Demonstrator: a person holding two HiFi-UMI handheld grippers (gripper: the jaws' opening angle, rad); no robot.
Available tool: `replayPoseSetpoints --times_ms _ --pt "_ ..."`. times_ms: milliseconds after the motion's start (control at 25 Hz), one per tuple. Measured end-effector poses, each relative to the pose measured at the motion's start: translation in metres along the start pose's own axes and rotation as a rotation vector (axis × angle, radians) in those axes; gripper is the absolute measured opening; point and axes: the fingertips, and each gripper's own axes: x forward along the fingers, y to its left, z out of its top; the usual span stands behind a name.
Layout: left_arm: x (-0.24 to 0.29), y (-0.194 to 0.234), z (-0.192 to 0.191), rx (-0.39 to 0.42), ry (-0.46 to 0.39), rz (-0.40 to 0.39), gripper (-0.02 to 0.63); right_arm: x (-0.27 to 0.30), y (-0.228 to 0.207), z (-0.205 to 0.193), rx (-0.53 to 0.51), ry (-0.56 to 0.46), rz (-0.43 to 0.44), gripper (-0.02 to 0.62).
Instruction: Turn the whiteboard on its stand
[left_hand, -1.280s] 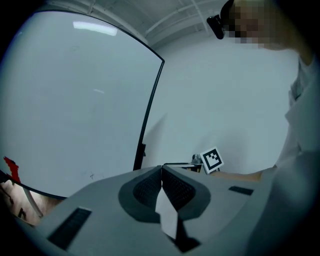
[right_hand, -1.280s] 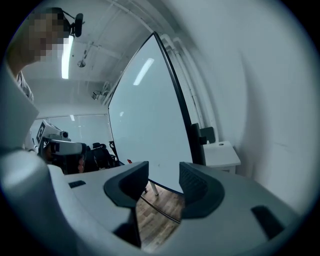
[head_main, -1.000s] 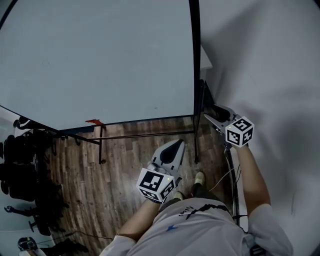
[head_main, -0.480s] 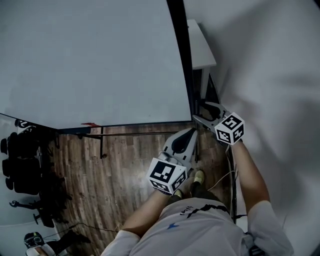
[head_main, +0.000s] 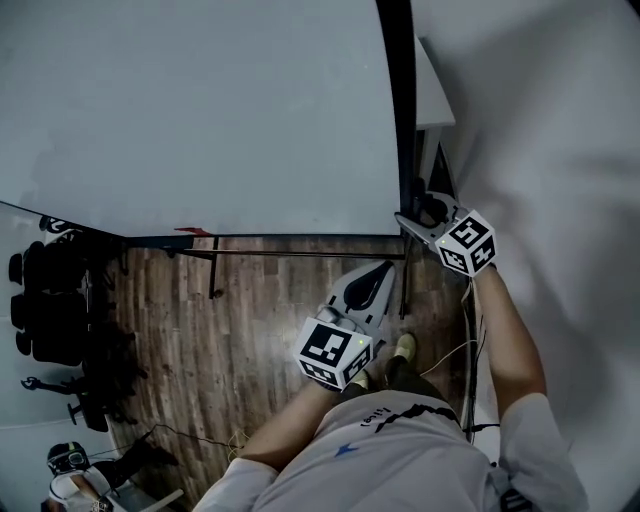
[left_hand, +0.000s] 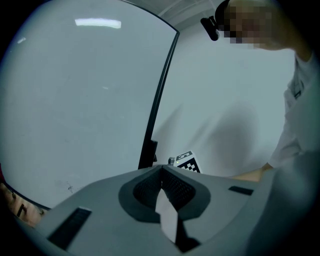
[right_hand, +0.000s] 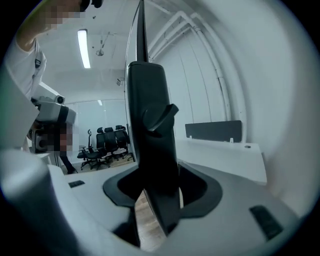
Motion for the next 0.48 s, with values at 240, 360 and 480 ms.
replayPoseSetpoints --times_ms 240,360,480 --pt "-0.021 0.011 -0.006 -0.011 0.01 -0.003 0.012 -0.004 0.018 -0.001 -0.004 0.0 0.001 0.196" --pt "-0.045 0.006 -0.017 -0.006 0.005 -0.021 0.012 -0.014 0.039 -0.012 0.009 -0.008 -0.021 0.196" --pt "-0.084 -0.006 -0.022 0.008 -0.011 -0.037 0.012 -0.026 0.066 -0.015 0.027 -0.024 -0.054 0.198"
